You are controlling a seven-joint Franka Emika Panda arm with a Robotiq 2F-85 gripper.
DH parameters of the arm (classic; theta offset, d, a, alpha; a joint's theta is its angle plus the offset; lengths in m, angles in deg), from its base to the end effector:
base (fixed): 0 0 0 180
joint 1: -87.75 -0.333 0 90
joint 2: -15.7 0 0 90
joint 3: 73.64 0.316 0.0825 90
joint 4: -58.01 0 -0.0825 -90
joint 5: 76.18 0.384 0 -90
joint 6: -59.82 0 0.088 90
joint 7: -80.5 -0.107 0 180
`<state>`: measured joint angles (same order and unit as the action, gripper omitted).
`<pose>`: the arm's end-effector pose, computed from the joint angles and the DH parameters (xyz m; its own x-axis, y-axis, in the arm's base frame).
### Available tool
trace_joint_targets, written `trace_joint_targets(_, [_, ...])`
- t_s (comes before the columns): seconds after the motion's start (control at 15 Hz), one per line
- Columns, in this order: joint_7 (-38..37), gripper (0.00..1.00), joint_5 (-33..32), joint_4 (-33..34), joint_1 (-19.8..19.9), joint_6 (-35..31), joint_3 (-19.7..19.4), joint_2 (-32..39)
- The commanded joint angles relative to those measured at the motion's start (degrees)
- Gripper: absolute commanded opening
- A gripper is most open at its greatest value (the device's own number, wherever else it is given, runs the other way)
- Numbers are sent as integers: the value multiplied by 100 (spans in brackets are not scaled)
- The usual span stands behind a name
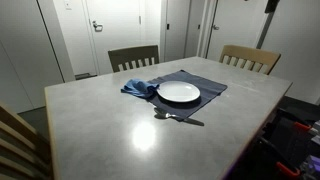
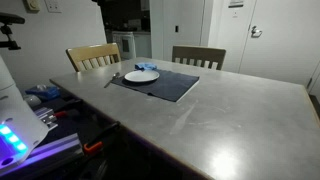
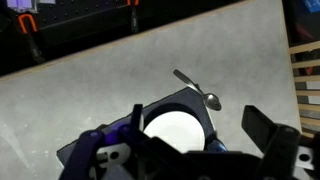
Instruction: Wipe the white plate with the blue towel
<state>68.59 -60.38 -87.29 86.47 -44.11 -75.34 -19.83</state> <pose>0.3506 0.0195 0.4737 0.9509 -0.2616 -0.1655 -0.2965 -0.9234 -0.2439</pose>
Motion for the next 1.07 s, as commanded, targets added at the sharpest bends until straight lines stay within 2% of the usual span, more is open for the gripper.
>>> trace_joint_targets(0.0, [55, 100, 54, 13, 123, 29, 102, 5])
trace_joint_targets(0.6, [55, 100, 54, 13, 123, 29, 102, 5])
trace_joint_targets(1.0, [21, 100, -4, 365, 107, 91, 159, 354])
